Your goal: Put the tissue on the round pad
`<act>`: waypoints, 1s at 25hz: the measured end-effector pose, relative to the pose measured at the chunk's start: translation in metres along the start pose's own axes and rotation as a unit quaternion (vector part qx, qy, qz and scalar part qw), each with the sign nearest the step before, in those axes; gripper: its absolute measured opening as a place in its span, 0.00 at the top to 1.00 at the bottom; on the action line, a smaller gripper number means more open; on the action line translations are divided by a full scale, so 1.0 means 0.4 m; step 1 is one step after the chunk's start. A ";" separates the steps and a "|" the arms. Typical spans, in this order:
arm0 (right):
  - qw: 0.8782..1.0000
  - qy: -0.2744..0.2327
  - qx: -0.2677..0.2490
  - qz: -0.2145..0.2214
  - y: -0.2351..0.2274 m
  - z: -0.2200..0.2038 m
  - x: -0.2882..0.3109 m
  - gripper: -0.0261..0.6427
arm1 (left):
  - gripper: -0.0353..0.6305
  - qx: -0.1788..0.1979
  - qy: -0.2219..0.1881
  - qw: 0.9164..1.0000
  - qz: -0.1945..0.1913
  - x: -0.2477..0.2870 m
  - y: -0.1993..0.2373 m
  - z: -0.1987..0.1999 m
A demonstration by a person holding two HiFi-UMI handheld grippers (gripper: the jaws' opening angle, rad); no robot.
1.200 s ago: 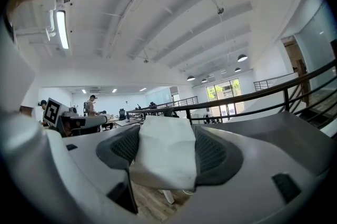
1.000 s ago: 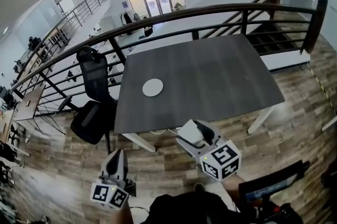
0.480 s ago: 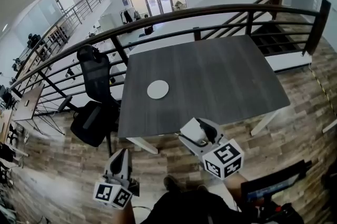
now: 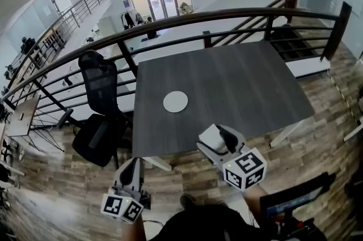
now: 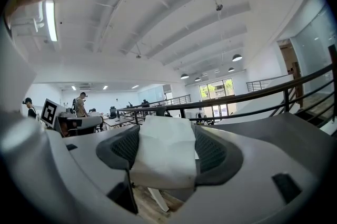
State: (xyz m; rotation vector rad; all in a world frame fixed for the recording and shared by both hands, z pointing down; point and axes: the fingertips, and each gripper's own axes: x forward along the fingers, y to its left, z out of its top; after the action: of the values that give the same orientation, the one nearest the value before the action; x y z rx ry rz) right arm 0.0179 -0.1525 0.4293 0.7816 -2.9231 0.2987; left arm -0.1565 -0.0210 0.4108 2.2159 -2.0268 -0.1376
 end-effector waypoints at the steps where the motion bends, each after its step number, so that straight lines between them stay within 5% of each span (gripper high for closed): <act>1: 1.000 0.001 0.001 -0.002 0.007 0.002 0.016 0.47 | 0.94 -0.001 0.001 1.000 -0.003 0.005 0.019 0.003; 16: 0.999 -0.004 0.000 -0.048 0.043 0.034 0.230 0.47 | 0.94 0.000 0.011 0.997 -0.080 0.108 0.197 0.012; 25: 1.000 -0.004 -0.003 -0.024 -0.007 0.071 0.326 0.47 | 0.94 0.002 0.018 0.997 -0.072 0.179 0.207 0.026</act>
State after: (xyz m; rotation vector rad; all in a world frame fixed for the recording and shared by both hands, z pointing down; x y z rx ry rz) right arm -0.0945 -0.2239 0.4214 0.8526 -2.9074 0.2835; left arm -0.2330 -0.0999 0.4157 2.3489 -1.8507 -0.1076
